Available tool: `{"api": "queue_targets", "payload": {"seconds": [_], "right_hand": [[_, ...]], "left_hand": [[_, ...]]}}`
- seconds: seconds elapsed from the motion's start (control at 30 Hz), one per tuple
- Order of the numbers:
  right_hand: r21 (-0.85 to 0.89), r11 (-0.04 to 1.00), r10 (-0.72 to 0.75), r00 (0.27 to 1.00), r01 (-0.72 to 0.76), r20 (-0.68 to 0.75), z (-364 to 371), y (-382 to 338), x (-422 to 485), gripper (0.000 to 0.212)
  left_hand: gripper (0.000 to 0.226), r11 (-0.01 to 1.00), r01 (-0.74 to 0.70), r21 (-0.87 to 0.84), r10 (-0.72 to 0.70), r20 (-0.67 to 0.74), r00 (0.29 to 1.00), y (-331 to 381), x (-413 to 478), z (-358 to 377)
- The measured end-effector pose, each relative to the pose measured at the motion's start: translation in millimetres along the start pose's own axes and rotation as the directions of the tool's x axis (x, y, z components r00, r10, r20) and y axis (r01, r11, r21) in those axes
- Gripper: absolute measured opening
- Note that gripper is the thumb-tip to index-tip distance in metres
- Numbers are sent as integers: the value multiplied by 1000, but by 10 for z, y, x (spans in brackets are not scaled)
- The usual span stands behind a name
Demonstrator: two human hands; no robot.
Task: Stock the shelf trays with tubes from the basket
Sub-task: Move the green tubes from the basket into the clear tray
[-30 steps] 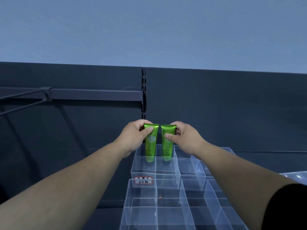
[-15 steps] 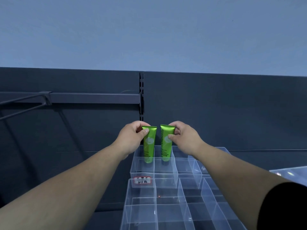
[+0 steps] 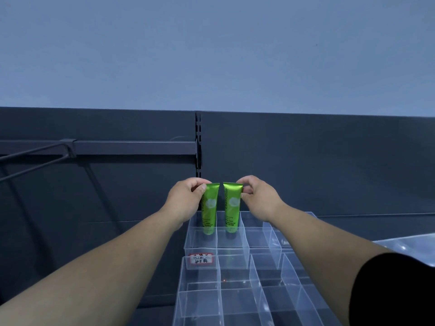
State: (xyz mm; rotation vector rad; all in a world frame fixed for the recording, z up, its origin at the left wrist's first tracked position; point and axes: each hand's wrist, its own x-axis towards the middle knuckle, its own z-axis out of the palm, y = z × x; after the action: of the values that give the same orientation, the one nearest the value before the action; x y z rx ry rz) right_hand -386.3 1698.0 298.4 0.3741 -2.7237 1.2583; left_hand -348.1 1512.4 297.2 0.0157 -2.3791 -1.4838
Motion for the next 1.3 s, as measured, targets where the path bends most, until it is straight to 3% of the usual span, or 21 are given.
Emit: {"api": "queue_targets", "payload": {"seconds": [0.2, 0.3, 0.47, 0.63, 0.8, 1.07, 1.3], "right_hand": [[36, 998, 42, 999, -41, -16, -58, 17, -95, 32], [13, 999, 48, 998, -48, -39, -153, 57, -190, 36], [-145, 989, 10, 995, -25, -100, -446, 138, -465, 49], [-348, 937, -37, 985, -24, -167, -879, 362, -903, 62], [-513, 851, -46, 956, -114, -290, -1486, 748, -1562, 64], [-529, 789, 73, 903, -312, -424, -2626, 1681, -3085, 60], [-441, 733, 295, 827, -517, -479, -3173, 2610, -4408, 61]], "left_hand": [[26, 999, -9, 31, 10, -47, 999, 20, -31, -20], [35, 976, -95, 198, 119, -115, 986, 114, -65, -14], [49, 847, -241, 474, 293, -38, 956, 442, -229, 191], [60, 686, -261, 679, 297, 66, 952, 821, -528, 713], [61, 649, -322, 689, 312, 146, 939, 1271, -1087, 1433], [61, 635, -493, 595, 379, 316, 870, 1940, -2352, 2942], [62, 640, -600, 480, 372, 490, 789, 2070, -3448, 4130]]}}
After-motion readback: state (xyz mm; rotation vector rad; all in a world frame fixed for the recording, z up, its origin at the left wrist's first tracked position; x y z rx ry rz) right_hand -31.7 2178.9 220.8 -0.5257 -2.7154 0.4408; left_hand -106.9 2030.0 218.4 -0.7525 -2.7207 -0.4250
